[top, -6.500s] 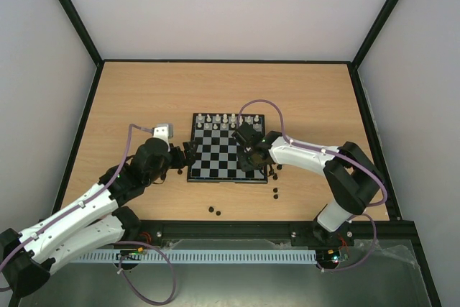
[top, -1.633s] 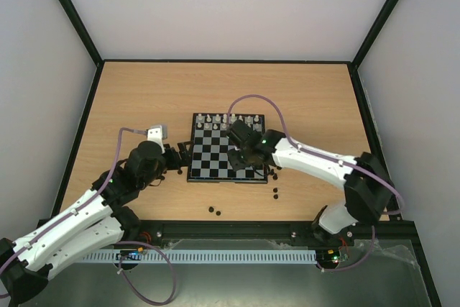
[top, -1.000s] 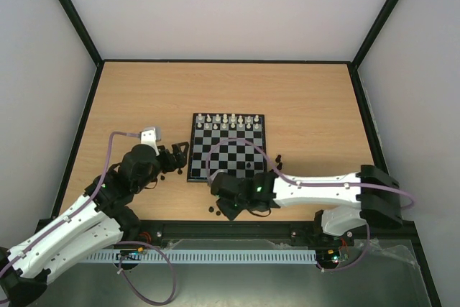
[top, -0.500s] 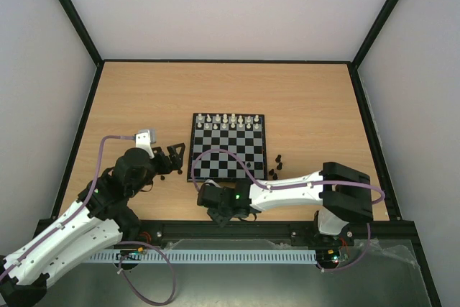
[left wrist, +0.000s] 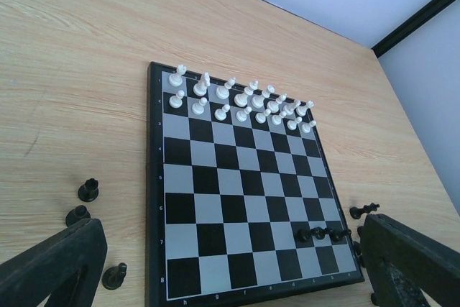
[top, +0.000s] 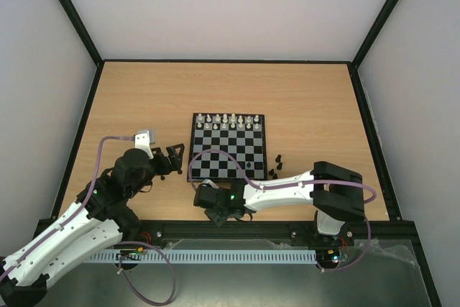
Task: Set up the chess pieces on the board
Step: Pick up the chess piece at the center of the board.
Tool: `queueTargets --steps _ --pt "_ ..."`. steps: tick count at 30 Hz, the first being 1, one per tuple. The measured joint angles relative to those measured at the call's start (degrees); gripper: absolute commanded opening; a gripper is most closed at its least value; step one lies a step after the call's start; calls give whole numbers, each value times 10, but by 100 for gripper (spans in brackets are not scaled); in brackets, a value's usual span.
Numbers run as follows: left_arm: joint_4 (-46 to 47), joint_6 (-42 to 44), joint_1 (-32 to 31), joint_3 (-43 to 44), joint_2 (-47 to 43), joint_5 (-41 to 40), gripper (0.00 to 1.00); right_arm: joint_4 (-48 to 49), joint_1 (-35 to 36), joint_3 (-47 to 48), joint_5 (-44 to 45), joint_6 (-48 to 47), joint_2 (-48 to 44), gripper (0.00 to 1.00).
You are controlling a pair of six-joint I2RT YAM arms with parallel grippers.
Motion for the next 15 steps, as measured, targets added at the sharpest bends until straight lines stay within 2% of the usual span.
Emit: queueTargets --steps 9,15 --pt "0 0 0 0 0 0 100 -6 0 3 25 4 -2 2" --pt "0 0 0 0 0 0 99 -30 0 3 52 9 -31 2"
